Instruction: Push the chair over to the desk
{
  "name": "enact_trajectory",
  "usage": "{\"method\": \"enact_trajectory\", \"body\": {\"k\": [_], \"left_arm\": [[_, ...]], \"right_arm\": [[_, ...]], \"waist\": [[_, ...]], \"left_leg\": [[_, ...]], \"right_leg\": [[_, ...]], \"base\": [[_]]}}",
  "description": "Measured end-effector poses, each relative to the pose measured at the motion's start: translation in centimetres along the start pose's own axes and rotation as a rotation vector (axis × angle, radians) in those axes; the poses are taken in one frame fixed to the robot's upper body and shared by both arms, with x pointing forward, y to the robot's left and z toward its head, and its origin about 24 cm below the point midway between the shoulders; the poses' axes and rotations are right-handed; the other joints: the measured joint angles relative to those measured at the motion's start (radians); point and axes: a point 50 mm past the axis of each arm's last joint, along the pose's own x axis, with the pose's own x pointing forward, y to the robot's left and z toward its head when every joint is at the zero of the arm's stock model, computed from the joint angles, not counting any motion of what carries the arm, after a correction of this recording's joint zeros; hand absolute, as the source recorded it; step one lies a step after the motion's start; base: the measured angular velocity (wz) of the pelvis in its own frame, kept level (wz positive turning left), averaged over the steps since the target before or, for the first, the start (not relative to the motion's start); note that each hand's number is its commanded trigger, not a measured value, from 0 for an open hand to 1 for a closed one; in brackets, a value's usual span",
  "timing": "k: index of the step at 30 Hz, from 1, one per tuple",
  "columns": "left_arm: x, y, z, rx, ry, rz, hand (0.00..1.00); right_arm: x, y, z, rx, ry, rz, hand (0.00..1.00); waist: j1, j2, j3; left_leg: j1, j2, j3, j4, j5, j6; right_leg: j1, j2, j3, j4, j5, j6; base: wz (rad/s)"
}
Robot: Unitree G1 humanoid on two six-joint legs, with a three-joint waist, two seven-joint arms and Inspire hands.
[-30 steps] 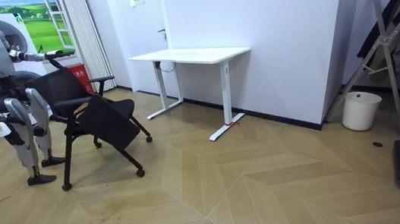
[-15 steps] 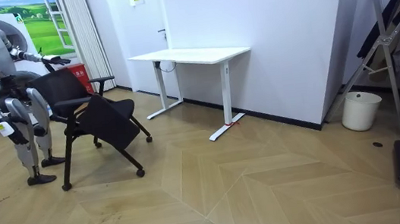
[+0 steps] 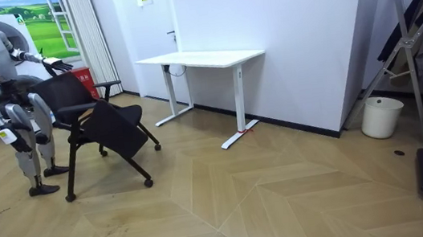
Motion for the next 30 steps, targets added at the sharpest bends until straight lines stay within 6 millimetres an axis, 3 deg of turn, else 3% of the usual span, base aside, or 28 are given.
{"method": "enact_trajectory", "body": {"k": [10,17,23,30], "left_arm": [[0.1,-0.2,-0.1,-0.063,0.005,-0.037,0.0],[0.4,-3.9,-1.5,-0.203,0.123,-0.147,0.0],[1.0,-4.3,-1.6,-0.236,0.153,-0.11,0.0],[1.2,-4.6,-1.9,-0.237,0.176,-0.105,0.0]], "right_arm": [[0.0,-0.1,-0.4,-0.017,0.019,-0.015,0.0],[-0.1,-0.4,-0.7,-0.026,0.029,-0.049,0.0],[-0.1,-0.5,-0.2,-0.013,0.006,-0.06,0.0],[-0.1,-0.5,-0.1,-0.01,0.009,-0.065,0.0]], "waist": [[-0.014,0.008,0.0026],[-0.032,0.007,0.005],[-0.032,0.0,0.0077],[-0.048,-0.016,-0.0008]], "left_leg": [[0.005,-0.001,0.001,0.0,0.0,0.0],[0.017,0.005,0.007,-0.003,0.0,0.0],[0.025,0.004,0.03,-0.004,0.0,0.0],[0.027,0.004,0.031,-0.003,0.0,0.0]], "right_leg": [[-0.002,0.0,0.003,-0.001,-0.003,-0.001],[0.001,0.004,0.005,0.007,-0.003,-0.001],[-0.001,0.002,0.01,0.016,-0.005,-0.003],[0.001,0.003,0.016,0.022,-0.006,-0.001]], "base": [[-0.01],[-0.03],[-0.04],[0.02]]}}
